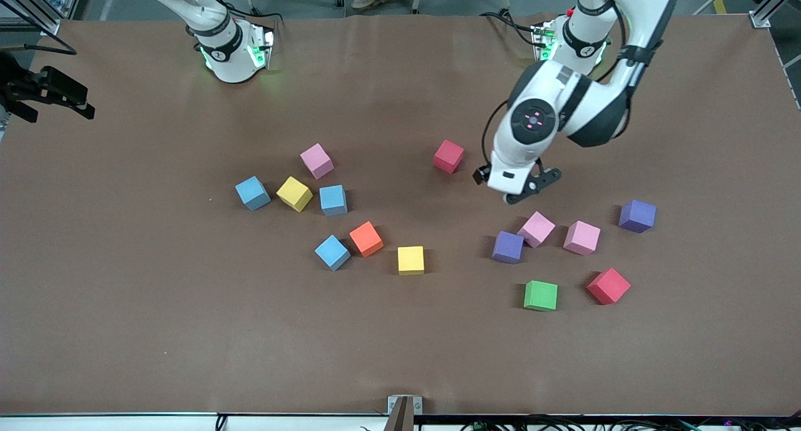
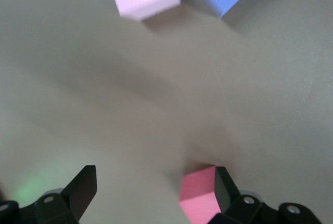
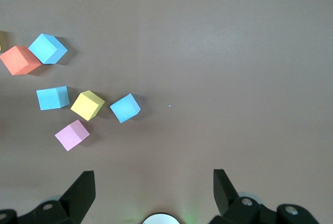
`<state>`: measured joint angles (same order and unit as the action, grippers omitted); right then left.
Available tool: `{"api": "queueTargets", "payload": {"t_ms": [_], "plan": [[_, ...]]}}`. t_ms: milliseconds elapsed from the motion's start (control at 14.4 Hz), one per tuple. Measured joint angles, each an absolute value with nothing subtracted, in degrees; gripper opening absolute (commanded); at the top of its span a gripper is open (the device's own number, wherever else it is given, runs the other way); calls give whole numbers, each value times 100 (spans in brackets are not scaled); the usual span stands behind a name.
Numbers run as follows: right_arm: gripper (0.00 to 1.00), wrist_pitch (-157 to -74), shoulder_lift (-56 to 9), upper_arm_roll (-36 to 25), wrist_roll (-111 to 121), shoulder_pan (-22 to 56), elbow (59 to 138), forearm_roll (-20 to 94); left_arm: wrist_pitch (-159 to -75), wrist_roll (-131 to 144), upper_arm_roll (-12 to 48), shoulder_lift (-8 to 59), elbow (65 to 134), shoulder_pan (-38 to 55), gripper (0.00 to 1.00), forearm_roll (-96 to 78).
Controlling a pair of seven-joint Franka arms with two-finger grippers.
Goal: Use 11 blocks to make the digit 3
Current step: 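Grasp the red cube with the left gripper and lift it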
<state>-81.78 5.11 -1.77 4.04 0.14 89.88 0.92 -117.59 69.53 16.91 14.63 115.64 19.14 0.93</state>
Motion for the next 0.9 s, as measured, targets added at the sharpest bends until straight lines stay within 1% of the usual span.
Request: {"api": "queueTargets", "payload": {"t_ms": [208,416,623,762,900], "plan": [[100,-8177,511,-175,404,14,8988,89,-12573,8323,1914,1466,12103,2146,100,93],[100,-8174,511,-173,404,14,8988,89,-13265,9373,1967,1466,12515,2298,100,93],[100,-8170,511,-168,404,14,8988,89,-14231,10142,2106,1502,13004,2312,100,93],[100,-8167,511,-165,404,14,8988,89,-14516,10433,2166,1603,13168,2415,100,93],[100,-8165,511,-162,404,14,8988,89,-14658,10526,2172,1696,13184,2468,100,93]]}}
